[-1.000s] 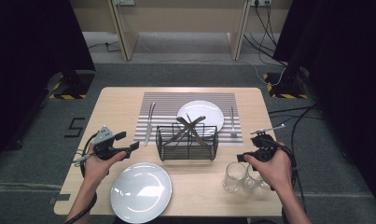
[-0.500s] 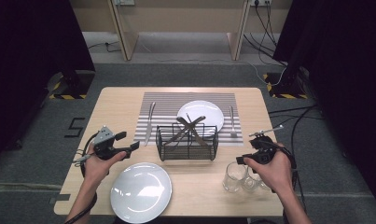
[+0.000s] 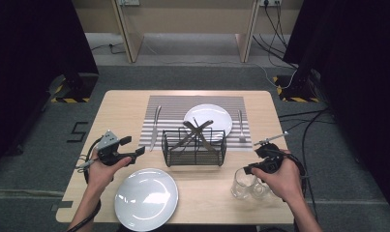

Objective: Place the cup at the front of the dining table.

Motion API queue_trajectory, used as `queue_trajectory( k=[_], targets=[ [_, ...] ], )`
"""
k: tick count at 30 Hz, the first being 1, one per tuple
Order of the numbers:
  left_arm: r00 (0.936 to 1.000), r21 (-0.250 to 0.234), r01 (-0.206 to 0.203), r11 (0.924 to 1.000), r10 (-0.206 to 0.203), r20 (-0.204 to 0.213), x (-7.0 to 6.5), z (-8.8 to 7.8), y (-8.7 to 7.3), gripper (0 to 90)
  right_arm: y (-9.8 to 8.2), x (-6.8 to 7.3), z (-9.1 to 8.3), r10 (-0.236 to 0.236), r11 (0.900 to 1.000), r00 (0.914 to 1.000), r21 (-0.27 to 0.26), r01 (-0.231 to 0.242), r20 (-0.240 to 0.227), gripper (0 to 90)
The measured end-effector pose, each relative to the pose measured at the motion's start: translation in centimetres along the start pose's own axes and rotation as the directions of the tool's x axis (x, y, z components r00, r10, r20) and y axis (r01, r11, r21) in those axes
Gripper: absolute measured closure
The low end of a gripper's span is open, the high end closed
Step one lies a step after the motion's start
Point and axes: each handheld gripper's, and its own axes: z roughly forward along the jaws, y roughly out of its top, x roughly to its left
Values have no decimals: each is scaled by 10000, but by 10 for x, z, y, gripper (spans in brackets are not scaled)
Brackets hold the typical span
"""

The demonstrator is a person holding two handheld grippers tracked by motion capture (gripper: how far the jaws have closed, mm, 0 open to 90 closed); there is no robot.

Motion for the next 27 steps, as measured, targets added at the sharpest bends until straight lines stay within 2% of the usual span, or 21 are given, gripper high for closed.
queue_trajectory(
  k=[12, 19, 27],
  targets=[
    [10000, -4, -13, 10000, 13, -8, 0, -1, 0, 234, -1, 2, 2, -468, 9982, 9988, 379, 463, 126, 738],
    [10000, -32, -40, 10000, 40, -22, 0, -2, 1, 234, -3, 4, 9, -694, 9954, 9976, 675, 687, 80, 811],
    [10000, -32, -49, 10000, 49, -13, -1, -1, 1, 234, -1, 10, 13, -916, 9940, 9958, 603, 909, 82, 816]
  ],
)
